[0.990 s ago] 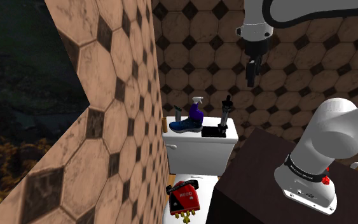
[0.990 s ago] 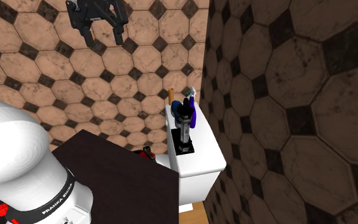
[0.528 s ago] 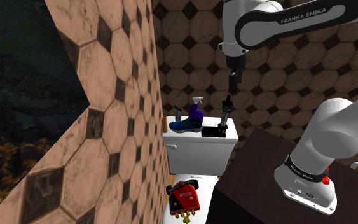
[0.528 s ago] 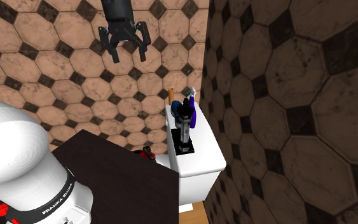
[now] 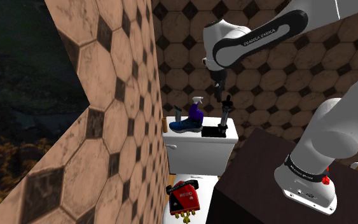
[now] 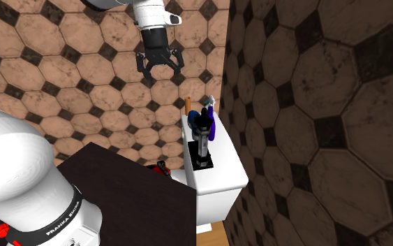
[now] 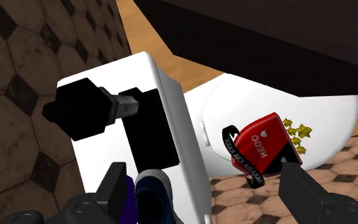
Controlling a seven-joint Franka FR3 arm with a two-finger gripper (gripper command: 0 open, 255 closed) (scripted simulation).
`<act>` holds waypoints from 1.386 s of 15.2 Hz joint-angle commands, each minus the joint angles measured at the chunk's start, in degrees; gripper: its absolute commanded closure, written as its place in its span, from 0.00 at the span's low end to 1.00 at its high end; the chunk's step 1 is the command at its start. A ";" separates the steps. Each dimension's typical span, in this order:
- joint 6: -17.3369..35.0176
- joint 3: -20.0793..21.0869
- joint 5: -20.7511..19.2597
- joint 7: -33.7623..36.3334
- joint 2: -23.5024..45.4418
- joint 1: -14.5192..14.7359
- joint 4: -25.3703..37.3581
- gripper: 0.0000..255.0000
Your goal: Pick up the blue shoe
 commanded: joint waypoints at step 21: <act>15.55 -0.51 -7.41 -6.45 50.10 0.18 32.76 0.00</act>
